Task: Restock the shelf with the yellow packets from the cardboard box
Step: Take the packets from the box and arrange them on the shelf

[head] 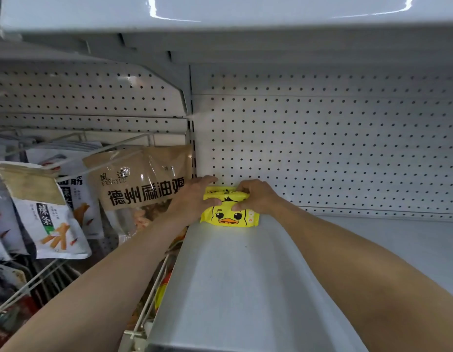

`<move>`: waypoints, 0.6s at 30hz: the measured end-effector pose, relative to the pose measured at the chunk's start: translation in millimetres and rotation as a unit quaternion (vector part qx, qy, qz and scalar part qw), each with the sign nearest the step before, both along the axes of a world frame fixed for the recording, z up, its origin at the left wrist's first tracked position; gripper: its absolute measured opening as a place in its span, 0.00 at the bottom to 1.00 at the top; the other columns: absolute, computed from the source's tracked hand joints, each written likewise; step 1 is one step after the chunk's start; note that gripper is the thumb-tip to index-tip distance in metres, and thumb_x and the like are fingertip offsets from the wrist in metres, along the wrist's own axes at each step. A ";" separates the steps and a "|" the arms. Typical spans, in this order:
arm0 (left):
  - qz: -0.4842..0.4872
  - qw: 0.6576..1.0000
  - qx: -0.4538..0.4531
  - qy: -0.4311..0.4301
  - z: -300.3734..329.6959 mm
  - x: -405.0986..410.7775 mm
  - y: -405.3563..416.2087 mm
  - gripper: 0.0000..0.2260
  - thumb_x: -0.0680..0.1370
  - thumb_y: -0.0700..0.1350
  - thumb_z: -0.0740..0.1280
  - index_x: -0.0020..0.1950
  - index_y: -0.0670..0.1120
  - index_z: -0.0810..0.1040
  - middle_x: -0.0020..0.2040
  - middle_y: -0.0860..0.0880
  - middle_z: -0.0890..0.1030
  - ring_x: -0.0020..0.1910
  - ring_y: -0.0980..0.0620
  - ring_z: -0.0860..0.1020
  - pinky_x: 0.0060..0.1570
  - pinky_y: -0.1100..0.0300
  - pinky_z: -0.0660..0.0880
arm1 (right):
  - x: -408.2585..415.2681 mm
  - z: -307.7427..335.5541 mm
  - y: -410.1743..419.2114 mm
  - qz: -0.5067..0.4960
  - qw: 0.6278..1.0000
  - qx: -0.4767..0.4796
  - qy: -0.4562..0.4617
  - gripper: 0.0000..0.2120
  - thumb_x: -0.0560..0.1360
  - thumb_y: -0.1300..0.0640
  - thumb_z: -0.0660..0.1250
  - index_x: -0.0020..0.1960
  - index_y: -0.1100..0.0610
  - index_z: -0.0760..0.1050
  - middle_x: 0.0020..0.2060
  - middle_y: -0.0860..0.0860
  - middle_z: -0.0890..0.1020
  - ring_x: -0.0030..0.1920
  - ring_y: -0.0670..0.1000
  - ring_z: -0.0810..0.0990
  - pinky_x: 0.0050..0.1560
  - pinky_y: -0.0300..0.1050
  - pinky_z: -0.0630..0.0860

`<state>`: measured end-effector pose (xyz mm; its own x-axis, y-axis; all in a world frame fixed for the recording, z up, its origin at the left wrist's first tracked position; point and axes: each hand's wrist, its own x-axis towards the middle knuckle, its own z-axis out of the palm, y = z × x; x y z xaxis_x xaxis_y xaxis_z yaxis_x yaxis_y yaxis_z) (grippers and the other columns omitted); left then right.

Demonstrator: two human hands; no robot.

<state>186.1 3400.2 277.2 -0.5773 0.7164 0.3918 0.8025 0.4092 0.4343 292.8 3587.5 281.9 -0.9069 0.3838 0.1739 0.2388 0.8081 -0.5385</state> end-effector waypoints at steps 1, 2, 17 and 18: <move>0.003 1.000 -0.019 0.005 -1.2 1.1 3.5 0.28 0.73 0.54 0.73 0.71 0.54 0.69 0.67 0.48 0.75 0.65 0.47 0.72 0.62 0.51 0.71 | -1.7 -2.3 -0.1 -0.004 1.000 -0.002 0.005 0.18 0.63 0.52 0.82 0.48 0.50 0.79 0.43 0.46 0.79 0.47 0.48 0.78 0.46 0.44 0.72; 0.009 0.999 -0.035 0.013 -2.7 1.7 7.1 0.29 0.74 0.53 0.73 0.72 0.54 0.68 0.68 0.48 0.74 0.66 0.47 0.71 0.62 0.51 0.70 | -3.0 -4.0 -0.6 -0.008 1.000 -0.003 0.011 0.18 0.63 0.52 0.82 0.48 0.49 0.79 0.43 0.46 0.80 0.46 0.49 0.78 0.46 0.44 0.73; 0.100 0.986 -0.092 0.098 -11.4 -1.4 36.8 0.27 0.71 0.50 0.75 0.68 0.53 0.71 0.60 0.49 0.75 0.64 0.47 0.70 0.61 0.53 0.69 | 1.1 -1.0 3.5 0.030 0.984 0.172 0.014 0.28 0.66 0.50 0.79 0.62 0.54 0.72 0.57 0.51 0.75 0.61 0.52 0.71 0.52 0.46 0.70; 0.103 0.985 -0.096 0.104 -11.1 -1.0 37.2 0.27 0.71 0.51 0.75 0.68 0.53 0.71 0.59 0.49 0.75 0.63 0.47 0.70 0.62 0.53 0.69 | 1.2 -0.8 3.2 0.031 0.983 0.183 0.012 0.28 0.67 0.50 0.79 0.62 0.54 0.72 0.56 0.51 0.75 0.61 0.53 0.71 0.52 0.46 0.70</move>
